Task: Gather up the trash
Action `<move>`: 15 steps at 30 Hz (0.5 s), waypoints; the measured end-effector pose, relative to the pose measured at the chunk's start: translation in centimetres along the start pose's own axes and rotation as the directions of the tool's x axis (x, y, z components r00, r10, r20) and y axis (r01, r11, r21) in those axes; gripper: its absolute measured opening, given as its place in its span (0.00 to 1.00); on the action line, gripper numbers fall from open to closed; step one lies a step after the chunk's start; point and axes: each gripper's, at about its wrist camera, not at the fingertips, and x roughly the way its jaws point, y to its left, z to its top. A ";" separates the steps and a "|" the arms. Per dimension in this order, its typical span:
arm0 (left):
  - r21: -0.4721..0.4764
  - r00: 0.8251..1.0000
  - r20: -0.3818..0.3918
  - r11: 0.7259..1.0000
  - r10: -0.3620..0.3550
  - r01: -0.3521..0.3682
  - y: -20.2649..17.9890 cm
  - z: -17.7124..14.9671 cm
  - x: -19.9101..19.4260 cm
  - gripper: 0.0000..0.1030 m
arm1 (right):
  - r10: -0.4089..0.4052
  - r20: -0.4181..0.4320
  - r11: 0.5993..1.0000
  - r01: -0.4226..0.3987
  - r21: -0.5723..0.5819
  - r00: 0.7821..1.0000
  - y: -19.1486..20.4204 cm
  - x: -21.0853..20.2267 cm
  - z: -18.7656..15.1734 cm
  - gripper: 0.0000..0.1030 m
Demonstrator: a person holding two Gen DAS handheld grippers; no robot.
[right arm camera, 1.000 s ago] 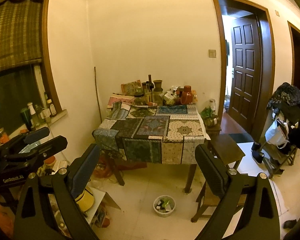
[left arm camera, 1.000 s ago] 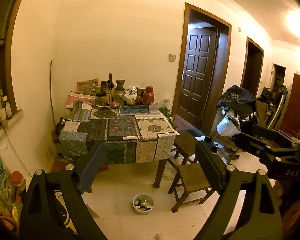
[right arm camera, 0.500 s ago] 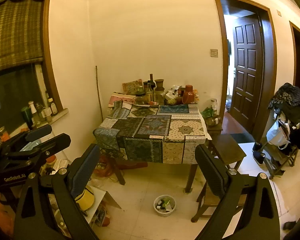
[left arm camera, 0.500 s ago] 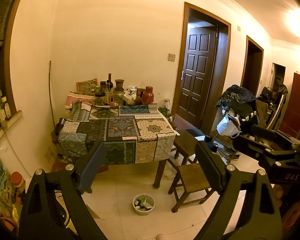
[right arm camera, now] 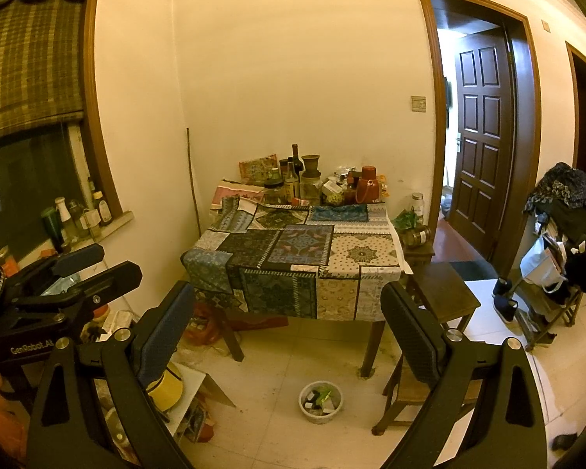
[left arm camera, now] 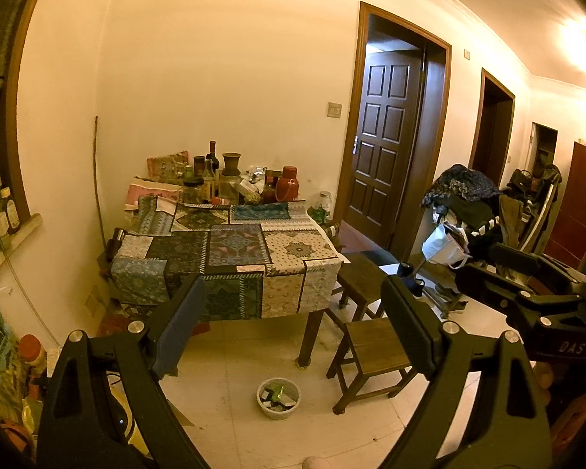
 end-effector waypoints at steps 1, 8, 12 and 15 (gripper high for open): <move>0.000 1.000 -0.001 1.000 -0.001 0.001 -0.1 -0.1 0.0 0.88 | 0.000 0.000 1.000 0.000 0.000 1.000 0.0 0.0 0.0 0.92; 0.001 1.000 -0.003 1.000 -0.007 0.007 -0.8 -0.4 -0.2 0.88 | 0.000 0.000 1.000 0.000 0.000 1.000 0.0 0.0 0.0 0.92; 0.001 1.000 -0.002 1.000 -0.008 0.008 -0.9 -0.5 -0.1 0.88 | 0.000 0.000 1.000 0.000 -0.001 1.000 0.0 0.0 0.0 0.92; -0.001 1.000 -0.002 1.000 -0.016 0.016 -1.3 -0.5 -0.1 0.88 | -0.001 0.000 1.000 0.001 -0.001 1.000 0.0 0.0 0.0 0.92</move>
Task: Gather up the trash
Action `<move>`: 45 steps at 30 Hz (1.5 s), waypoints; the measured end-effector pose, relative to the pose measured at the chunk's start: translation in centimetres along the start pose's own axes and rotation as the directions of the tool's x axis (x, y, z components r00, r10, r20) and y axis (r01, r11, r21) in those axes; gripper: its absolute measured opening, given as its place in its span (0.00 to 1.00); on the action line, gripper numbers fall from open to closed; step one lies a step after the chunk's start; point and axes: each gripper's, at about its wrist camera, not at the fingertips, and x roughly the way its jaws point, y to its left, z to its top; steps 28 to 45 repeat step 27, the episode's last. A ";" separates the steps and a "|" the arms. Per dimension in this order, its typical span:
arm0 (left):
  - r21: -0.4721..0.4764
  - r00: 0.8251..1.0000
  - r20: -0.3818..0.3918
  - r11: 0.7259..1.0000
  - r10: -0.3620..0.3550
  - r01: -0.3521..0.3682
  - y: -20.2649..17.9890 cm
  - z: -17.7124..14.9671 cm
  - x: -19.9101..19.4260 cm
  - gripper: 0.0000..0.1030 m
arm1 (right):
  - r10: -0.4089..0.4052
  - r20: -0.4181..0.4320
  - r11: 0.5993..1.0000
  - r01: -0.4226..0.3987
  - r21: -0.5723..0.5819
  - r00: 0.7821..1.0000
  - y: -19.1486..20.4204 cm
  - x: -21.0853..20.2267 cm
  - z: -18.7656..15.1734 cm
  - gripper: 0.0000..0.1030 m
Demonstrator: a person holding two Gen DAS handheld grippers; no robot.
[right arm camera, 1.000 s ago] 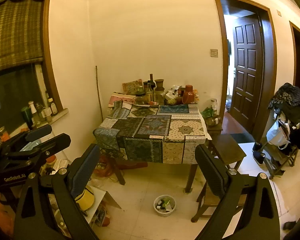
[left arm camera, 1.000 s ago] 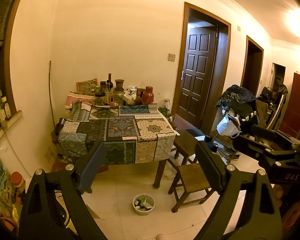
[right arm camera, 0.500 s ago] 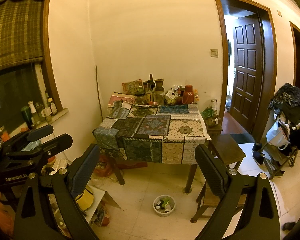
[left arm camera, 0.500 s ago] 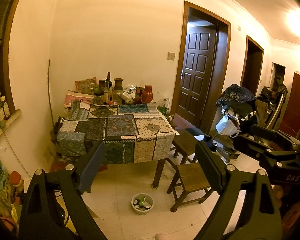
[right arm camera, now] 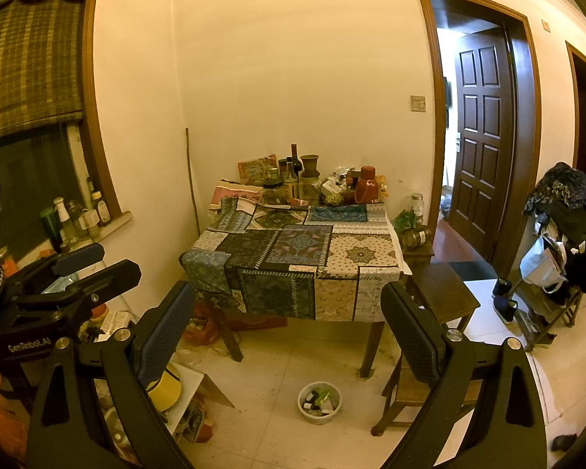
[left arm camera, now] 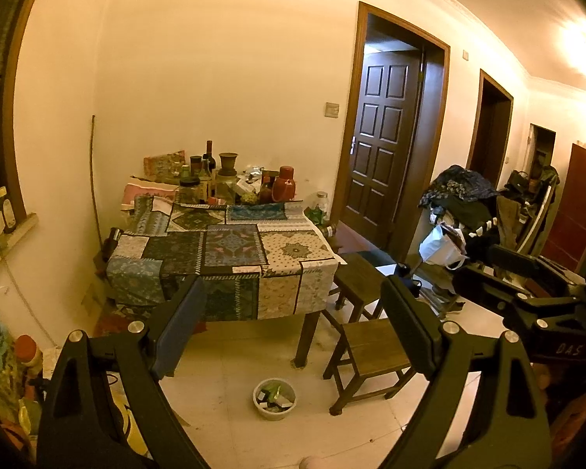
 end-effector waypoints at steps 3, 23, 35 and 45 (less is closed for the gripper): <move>0.000 1.000 0.002 1.000 -0.003 0.003 -0.2 0.3 0.3 0.88 | 0.001 -0.001 1.000 -0.001 0.000 1.000 -0.2 -0.1 0.0 0.92; -0.002 1.000 -0.014 1.000 -0.002 0.002 -0.1 1.3 2.9 0.88 | 0.009 -0.021 1.000 -0.009 -0.008 1.000 -1.6 0.7 0.9 0.92; -0.001 1.000 -0.030 1.000 0.009 -0.009 0.1 1.7 4.5 0.88 | 0.018 -0.034 1.000 -0.018 -0.007 0.999 -2.6 1.9 1.2 0.92; -0.001 1.000 -0.030 1.000 0.009 -0.009 0.1 1.7 4.5 0.88 | 0.018 -0.034 1.000 -0.018 -0.007 0.999 -2.6 1.9 1.2 0.92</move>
